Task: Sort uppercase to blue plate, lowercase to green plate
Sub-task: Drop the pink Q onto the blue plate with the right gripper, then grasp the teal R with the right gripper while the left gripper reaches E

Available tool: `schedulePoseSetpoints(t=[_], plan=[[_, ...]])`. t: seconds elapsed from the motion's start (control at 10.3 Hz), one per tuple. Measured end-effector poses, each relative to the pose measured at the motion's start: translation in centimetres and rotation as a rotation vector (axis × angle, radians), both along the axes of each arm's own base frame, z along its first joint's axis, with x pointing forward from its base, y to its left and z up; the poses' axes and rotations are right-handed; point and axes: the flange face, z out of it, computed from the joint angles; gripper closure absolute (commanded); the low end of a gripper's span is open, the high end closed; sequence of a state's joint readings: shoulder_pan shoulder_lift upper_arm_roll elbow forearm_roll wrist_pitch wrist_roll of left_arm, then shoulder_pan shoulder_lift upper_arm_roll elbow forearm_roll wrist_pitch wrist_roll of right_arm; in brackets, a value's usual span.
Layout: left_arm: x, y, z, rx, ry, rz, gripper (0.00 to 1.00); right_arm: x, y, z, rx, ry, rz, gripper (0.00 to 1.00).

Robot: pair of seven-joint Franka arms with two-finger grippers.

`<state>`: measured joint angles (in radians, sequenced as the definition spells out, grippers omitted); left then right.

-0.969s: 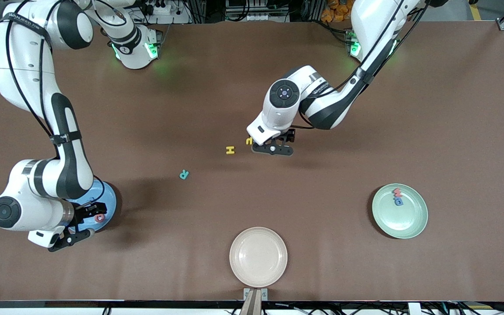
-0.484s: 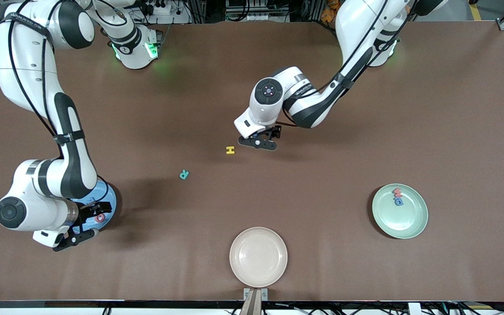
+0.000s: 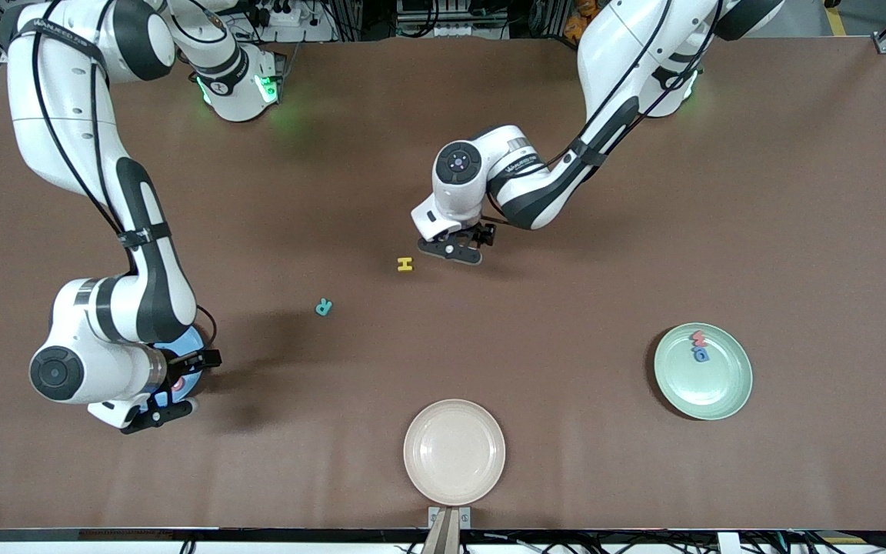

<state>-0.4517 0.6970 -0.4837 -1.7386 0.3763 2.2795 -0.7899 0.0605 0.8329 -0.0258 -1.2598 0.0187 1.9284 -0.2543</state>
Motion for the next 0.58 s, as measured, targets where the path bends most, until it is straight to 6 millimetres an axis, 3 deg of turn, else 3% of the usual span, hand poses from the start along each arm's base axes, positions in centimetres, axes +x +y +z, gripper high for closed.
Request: schedulePoseSetpoints(t=[0.29, 0.39, 0.58], plan=[[-0.2, -0.4, -1.3, -0.015, -0.016, -0.023, 0.15, -2.5, 1.2, 0.6, 0.002, -0.080, -0.046, 0.00], [-0.7, -0.8, -1.4, -0.017, -0.015, -0.013, 0.15, -3.8, 2.4, 0.5, -0.001, -0.094, -0.079, 0.00], [-1.8, -1.6, -1.3, -0.019, -0.016, -0.005, 0.17, -5.9, 6.7, 0.8, -0.015, -0.089, -0.170, 0.00]])
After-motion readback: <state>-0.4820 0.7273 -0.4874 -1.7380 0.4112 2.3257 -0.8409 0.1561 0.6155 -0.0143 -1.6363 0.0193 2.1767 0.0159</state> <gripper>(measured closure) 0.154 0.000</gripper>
